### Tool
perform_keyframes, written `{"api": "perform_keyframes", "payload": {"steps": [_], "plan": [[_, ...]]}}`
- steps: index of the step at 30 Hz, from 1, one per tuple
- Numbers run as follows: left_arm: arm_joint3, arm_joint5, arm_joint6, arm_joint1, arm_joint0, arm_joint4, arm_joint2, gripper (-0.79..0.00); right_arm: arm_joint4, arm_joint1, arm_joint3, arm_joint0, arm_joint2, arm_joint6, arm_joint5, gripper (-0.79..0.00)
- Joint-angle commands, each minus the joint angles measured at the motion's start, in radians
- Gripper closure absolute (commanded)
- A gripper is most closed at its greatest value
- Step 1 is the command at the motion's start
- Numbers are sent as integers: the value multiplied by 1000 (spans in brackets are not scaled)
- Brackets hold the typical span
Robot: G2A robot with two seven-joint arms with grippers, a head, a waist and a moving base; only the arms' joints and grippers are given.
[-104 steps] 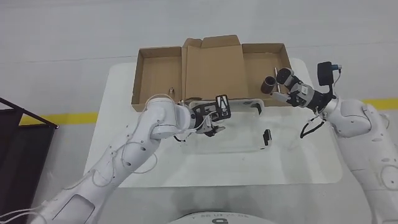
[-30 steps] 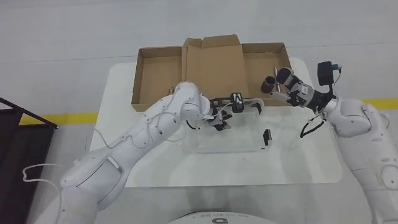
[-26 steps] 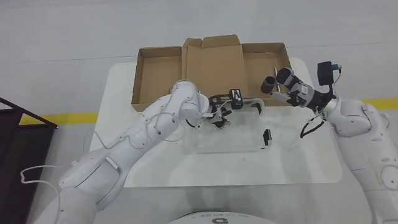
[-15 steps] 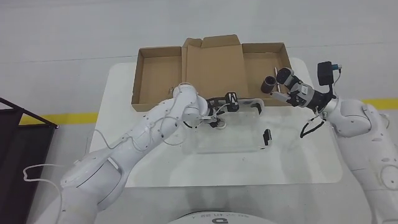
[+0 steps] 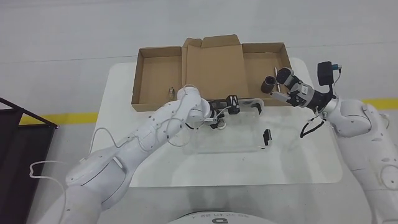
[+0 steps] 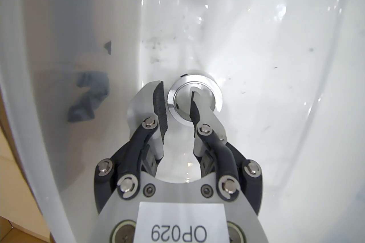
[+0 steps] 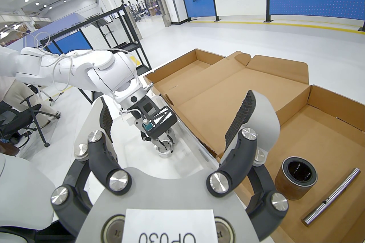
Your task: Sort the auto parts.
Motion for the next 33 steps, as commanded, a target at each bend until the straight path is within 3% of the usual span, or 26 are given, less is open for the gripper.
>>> {"api": "perform_keyframes", "payload": {"steps": [1,3,9,14,23,30,33], "plan": [[13,2,0,-4,-2,9,5,-86,0,0,0,0,0,0,0,-785],[24,8,3,-9,-4,23,11,0,0,0,0,0,0,0,0,-785],[31,-2,30,-19,-9,23,9,0,0,0,0,0,0,0,0,-785],[12,-94,78,-9,3,-131,-55,0,0,0,0,0,0,0,0,-785],[-46,-234,85,70,66,-381,-242,0,0,0,0,0,0,0,0,-785],[-139,-352,81,142,170,-635,-402,0,0,0,0,0,0,0,0,-785],[-217,-360,52,171,212,-782,-440,0,0,0,0,0,0,0,0,-785]]}}
